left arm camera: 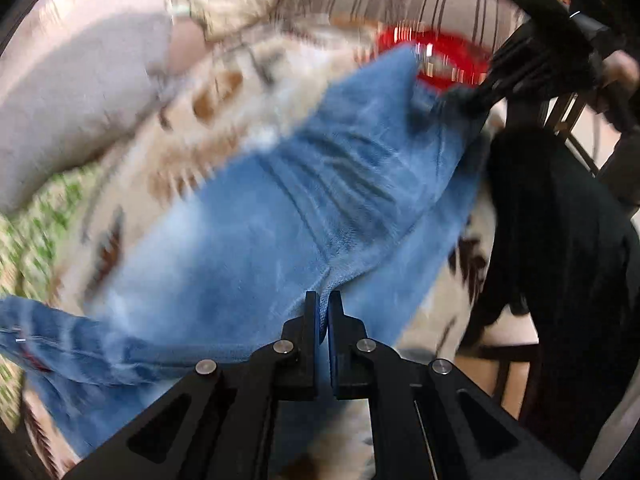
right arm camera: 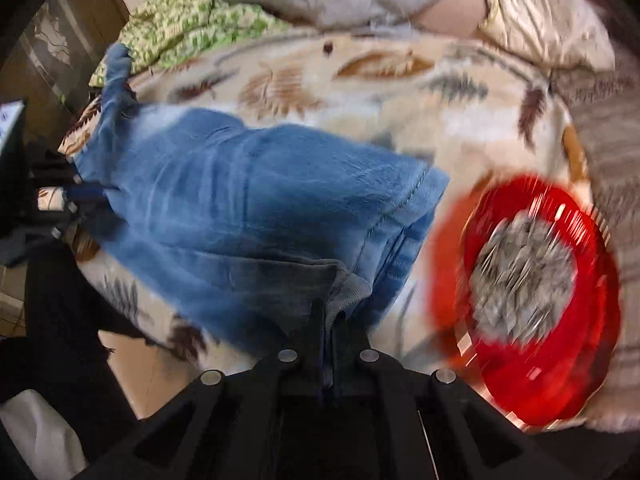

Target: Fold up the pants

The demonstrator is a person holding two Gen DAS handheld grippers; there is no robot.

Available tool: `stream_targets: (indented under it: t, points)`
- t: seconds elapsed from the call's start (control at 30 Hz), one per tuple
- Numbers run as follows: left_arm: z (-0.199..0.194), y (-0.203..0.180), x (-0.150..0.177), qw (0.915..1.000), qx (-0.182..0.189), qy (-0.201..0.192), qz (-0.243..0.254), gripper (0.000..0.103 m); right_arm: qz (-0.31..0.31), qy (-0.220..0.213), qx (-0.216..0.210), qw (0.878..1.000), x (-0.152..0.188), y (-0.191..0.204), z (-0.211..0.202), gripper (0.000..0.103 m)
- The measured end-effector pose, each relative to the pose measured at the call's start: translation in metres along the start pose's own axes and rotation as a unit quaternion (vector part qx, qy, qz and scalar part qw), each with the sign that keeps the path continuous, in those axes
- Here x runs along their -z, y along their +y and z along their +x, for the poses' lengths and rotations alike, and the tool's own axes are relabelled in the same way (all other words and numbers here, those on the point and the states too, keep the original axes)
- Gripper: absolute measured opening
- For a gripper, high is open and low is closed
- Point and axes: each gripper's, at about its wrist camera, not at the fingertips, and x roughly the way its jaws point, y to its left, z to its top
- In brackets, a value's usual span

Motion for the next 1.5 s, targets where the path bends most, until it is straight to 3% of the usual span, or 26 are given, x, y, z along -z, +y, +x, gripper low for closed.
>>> stream_targets:
  t: [0.07, 0.13, 0.2, 0.23, 0.27, 0.33, 0.4, 0.43, 0.47, 0.5, 0.6, 0.8, 0.87, 0.97, 1.03, 1.13, 1.2, 1.23, 1.27, 1.3, 1.33, 1.37, 1.5]
  points:
    - [0.025, -0.005, 0.008, 0.9993, -0.004, 0.036, -0.002, 0.007, -0.006, 0.015, 0.002, 1.0, 0.008, 0.007, 0.008, 0.003]
    - [0.03, -0.004, 0.007, 0.9996, -0.008, 0.024, -0.011, 0.007, -0.013, 0.042, 0.001, 0.999, 0.013, 0.013, 0.019, 0.004]
    - [0.029, 0.001, 0.003, 0.9992, 0.001, 0.03, -0.028, 0.009, -0.018, 0.056, 0.025, 0.998, 0.015, 0.018, 0.026, 0.006]
    - [0.028, 0.004, 0.0, 0.9985, -0.007, 0.04, -0.037, 0.02, -0.015, 0.059, 0.03, 0.998, 0.014, 0.019, 0.025, 0.007]
    - [0.025, 0.007, -0.001, 0.9979, -0.011, 0.045, -0.045, 0.048, -0.013, 0.059, 0.034, 0.998, 0.013, 0.018, 0.022, 0.01]
    - [-0.002, 0.017, -0.001, 0.9968, -0.037, 0.011, -0.07, 0.084, -0.018, 0.046, 0.046, 0.998, 0.012, 0.02, 0.006, 0.014]
    - [-0.035, 0.029, 0.005, 0.9939, -0.045, -0.041, -0.092, 0.087, -0.028, 0.024, 0.061, 0.997, 0.014, 0.023, -0.02, 0.034]
    - [-0.051, 0.04, 0.01, 0.9914, -0.047, -0.052, -0.111, 0.087, -0.031, 0.012, 0.063, 0.997, 0.014, 0.025, -0.032, 0.072]
    - [-0.063, 0.049, 0.017, 0.9885, -0.054, -0.057, -0.129, 0.087, -0.033, -0.012, 0.066, 0.997, 0.012, 0.029, -0.049, 0.095]
    - [-0.074, 0.062, 0.024, 0.985, -0.064, -0.061, -0.148, 0.087, -0.036, -0.034, 0.065, 0.997, 0.01, 0.034, -0.059, 0.096]
    - [-0.103, 0.095, 0.058, 0.9727, -0.109, -0.043, -0.201, 0.087, -0.072, -0.078, 0.04, 0.994, -0.011, 0.067, -0.08, 0.096]
    - [-0.135, 0.175, 0.136, 0.9283, -0.191, 0.001, -0.319, 0.087, -0.199, -0.11, -0.042, 0.973, -0.057, 0.173, -0.047, 0.096]
    - [-0.139, 0.2, 0.16, 0.9147, -0.2, 0.011, -0.351, 0.087, -0.236, -0.117, -0.057, 0.963, -0.07, 0.21, -0.024, 0.096]
    - [-0.137, 0.225, 0.184, 0.9046, -0.18, 0.014, -0.386, 0.087, -0.274, -0.122, -0.07, 0.951, -0.091, 0.258, 0.015, 0.094]
    - [-0.129, 0.238, 0.194, 0.9032, -0.157, 0.006, -0.399, 0.087, -0.29, -0.121, -0.066, 0.947, -0.11, 0.285, 0.048, 0.094]
    - [-0.113, 0.252, 0.199, 0.9122, -0.128, -0.008, -0.389, 0.087, -0.284, -0.109, -0.06, 0.951, -0.132, 0.306, 0.083, 0.089]
    - [-0.101, 0.254, 0.196, 0.9227, -0.1, -0.014, -0.372, 0.087, -0.281, -0.1, -0.052, 0.953, -0.14, 0.311, 0.1, 0.078]
    - [-0.098, 0.253, 0.194, 0.9273, -0.091, -0.014, -0.363, 0.087, -0.281, -0.098, -0.04, 0.954, -0.144, 0.314, 0.108, 0.058]
    - [-0.09, 0.253, 0.192, 0.9333, -0.086, -0.01, -0.349, 0.083, -0.283, -0.087, -0.024, 0.955, -0.146, 0.315, 0.117, 0.032]
    - [-0.082, 0.254, 0.191, 0.9373, -0.066, -0.006, -0.342, 0.067, -0.283, -0.072, -0.027, 0.956, -0.149, 0.315, 0.124, 0.023]
    - [-0.079, 0.255, 0.19, 0.9389, -0.037, -0.005, -0.342, 0.023, -0.276, -0.065, -0.04, 0.958, -0.151, 0.314, 0.125, 0.017]
    - [-0.081, 0.253, 0.187, 0.938, -0.038, -0.002, -0.345, 0.024, -0.272, -0.067, -0.049, 0.959, -0.151, 0.314, 0.123, 0.011]
    - [-0.119, 0.24, 0.18, 0.9465, -0.041, -0.036, -0.318, 0.02, -0.292, -0.088, -0.065, 0.95, -0.146, 0.317, 0.088, 0.008]
